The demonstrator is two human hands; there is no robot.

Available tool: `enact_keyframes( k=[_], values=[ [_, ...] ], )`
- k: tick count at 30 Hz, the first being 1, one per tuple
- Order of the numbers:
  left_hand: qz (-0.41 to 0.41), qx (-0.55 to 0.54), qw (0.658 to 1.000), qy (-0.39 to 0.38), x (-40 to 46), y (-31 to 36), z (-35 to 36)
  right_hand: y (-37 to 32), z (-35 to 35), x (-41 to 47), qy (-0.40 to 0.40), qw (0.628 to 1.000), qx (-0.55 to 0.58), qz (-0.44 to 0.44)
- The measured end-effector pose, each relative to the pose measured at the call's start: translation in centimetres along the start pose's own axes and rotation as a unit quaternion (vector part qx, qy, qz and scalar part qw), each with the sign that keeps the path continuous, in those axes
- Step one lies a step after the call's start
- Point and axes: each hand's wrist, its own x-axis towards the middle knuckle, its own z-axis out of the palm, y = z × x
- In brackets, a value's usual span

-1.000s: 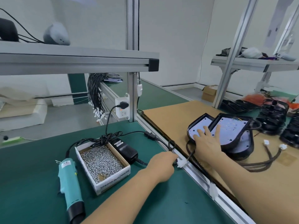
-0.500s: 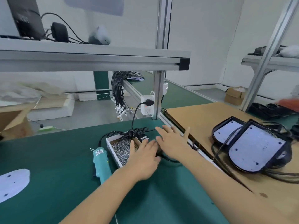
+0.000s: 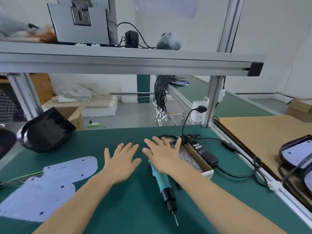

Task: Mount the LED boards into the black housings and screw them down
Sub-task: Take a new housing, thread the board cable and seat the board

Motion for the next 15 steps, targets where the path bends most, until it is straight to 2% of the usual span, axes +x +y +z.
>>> enact_keyframes(
  k=[3, 8, 10, 12, 15],
  values=[
    [-0.047, 0.022, 0.998, 0.043, 0.5, -3.5, -0.8, -1.5, 0.7, 0.2, -0.014, 1.0, -0.002, -0.019],
    [-0.139, 0.18, 0.963, 0.146, 0.8, -12.4, -3.9, -3.5, 1.6, 0.1, -0.026, 0.999, -0.011, -0.041],
    [-0.169, 0.26, 0.941, 0.133, 0.7, -15.9, -5.1, -4.1, 1.6, 0.0, -0.03, 0.998, -0.01, -0.048],
    [-0.185, 0.352, 0.913, 0.084, 0.7, -18.7, -5.9, -4.7, 1.6, 0.0, -0.029, 0.998, -0.015, -0.054],
    [-0.17, 0.444, 0.879, 0.042, 0.8, -21.4, -6.3, -5.4, 1.7, 0.0, -0.025, 0.997, -0.018, -0.068]
  ],
)
